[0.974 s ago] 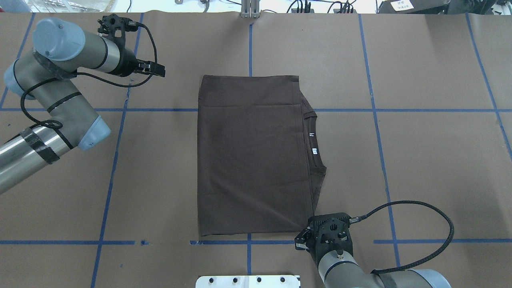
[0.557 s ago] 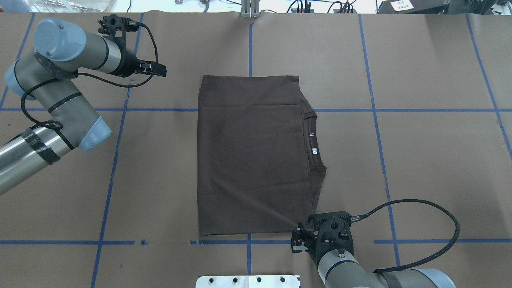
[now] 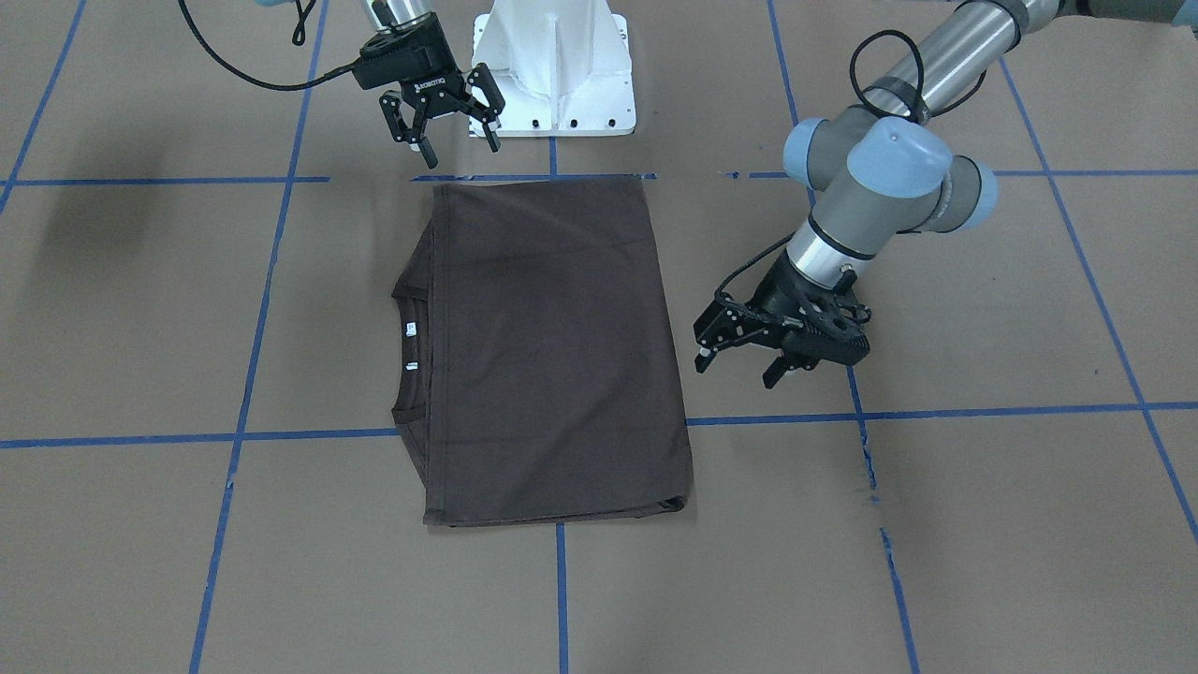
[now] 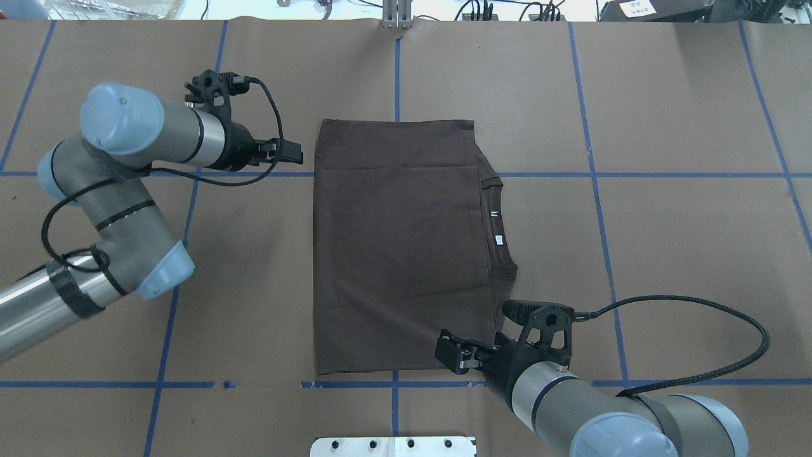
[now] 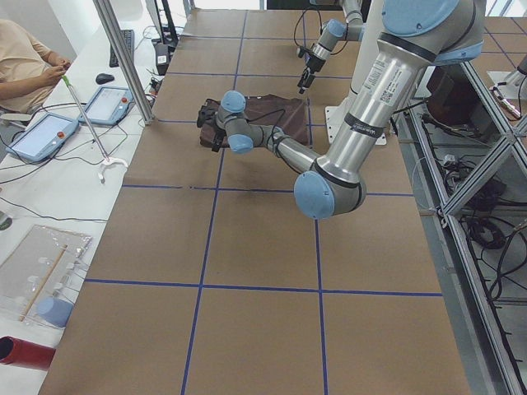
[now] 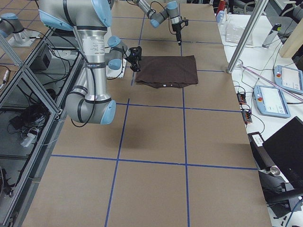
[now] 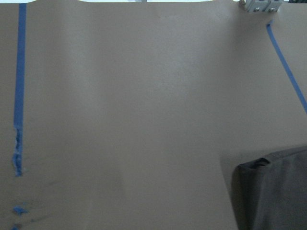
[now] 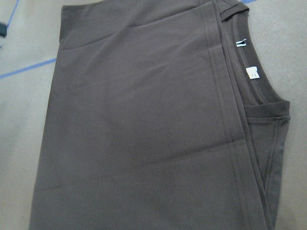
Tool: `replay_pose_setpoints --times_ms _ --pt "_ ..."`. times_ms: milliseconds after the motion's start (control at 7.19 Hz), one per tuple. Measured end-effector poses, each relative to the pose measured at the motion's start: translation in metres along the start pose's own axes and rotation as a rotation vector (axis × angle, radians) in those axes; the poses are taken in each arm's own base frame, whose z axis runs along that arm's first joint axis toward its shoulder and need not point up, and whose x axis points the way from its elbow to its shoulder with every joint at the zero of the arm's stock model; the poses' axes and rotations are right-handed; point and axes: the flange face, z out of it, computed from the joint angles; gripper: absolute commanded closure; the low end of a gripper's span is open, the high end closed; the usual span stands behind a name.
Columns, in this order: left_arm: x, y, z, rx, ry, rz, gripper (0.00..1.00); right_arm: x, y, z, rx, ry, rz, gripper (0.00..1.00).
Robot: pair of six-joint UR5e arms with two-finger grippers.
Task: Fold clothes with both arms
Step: 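Lower both grippers to the shirt edge nearest the robot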
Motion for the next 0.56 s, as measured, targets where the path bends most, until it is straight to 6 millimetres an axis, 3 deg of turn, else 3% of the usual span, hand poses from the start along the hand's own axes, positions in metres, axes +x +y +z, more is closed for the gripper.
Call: replay_pose_setpoints --times_ms 278,557 --pt "0.032 0.108 -0.024 -0.049 0.062 -0.135 0.01 0.001 -0.021 0.002 0.027 -0.005 0.130 0.01" --pt "0.060 0.194 -0.028 -0.095 0.012 -0.271 0.30 0.008 -0.036 0.012 0.050 0.017 0.193 0.01"
